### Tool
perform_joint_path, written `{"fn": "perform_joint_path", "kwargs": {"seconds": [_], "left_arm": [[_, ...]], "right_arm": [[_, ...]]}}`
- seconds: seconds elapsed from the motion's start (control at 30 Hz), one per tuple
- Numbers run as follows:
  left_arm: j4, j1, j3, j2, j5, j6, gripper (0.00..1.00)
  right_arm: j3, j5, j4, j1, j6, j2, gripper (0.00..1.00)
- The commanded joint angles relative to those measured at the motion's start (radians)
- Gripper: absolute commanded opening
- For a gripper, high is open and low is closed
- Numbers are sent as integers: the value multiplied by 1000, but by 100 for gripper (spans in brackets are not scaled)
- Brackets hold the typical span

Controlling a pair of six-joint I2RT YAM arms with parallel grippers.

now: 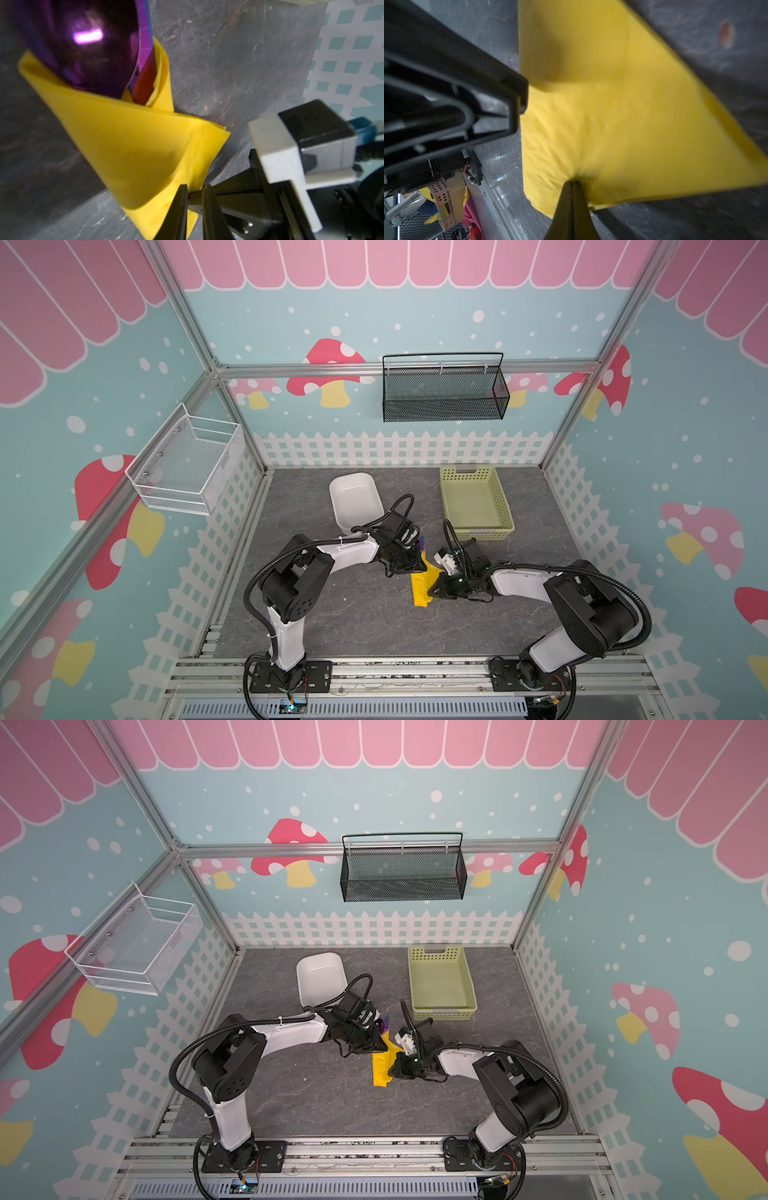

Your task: Place the utensils on the paper napkin and roll it up

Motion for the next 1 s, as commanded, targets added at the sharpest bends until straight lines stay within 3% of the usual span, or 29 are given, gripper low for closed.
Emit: {"fn": "perform_joint_path", "kwargs": {"seconds": [0.0,0.6,0.97], "left_arm": [[-10,3,81,53,-29,3,17],[-240,-15,344,240,-189,102,14],[-309,-4,286,235,-271,141,13]], "right_arm": [[-48,30,-86,19,17,16,5],[-88,55,-73,25,56,-24,5],[-132,60,-53,28,88,-33,4]]}}
